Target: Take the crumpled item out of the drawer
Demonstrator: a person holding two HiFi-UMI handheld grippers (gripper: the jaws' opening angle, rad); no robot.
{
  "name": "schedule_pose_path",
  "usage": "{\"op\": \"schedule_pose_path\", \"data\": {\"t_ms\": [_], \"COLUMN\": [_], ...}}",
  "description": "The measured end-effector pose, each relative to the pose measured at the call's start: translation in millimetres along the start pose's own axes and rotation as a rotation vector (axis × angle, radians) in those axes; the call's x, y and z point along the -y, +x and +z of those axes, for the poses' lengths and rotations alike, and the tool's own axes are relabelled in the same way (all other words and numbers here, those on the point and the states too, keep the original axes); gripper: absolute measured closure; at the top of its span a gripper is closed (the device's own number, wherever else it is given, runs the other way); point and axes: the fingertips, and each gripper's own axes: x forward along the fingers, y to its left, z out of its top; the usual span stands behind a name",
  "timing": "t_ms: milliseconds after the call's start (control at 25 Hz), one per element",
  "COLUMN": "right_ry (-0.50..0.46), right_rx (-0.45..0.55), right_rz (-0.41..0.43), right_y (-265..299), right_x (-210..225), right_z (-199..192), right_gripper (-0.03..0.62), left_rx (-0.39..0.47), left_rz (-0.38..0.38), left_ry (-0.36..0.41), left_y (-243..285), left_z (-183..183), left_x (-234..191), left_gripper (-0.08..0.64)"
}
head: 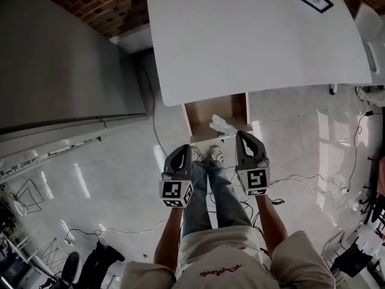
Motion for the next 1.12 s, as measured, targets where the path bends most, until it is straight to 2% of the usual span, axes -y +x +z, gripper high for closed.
{"op": "schedule_pose_path", "data": {"t_ms": [480, 720, 1120], "right_ry": [0.012, 0.02, 0.018], "right_rx": [0.116, 0.133, 0.18], "right_rz": [-0.04, -0.065, -0.086], "right_y": [-32, -56, -85], "right_x": [12, 18, 29], "right_z": [104, 126, 167], "right_gripper": [0.58, 0.58, 0.58], "left_rx": [0.13, 0.155, 0.244], "left_rz": [-0.005, 0.002, 0.037], "left_ry": [0.064, 0.102, 0.134], "left_y": [-32, -57, -89], "left_z": [111, 147, 208], "left_x": [12, 19, 13], "left_gripper": [0.551, 0.551, 0.551]}}
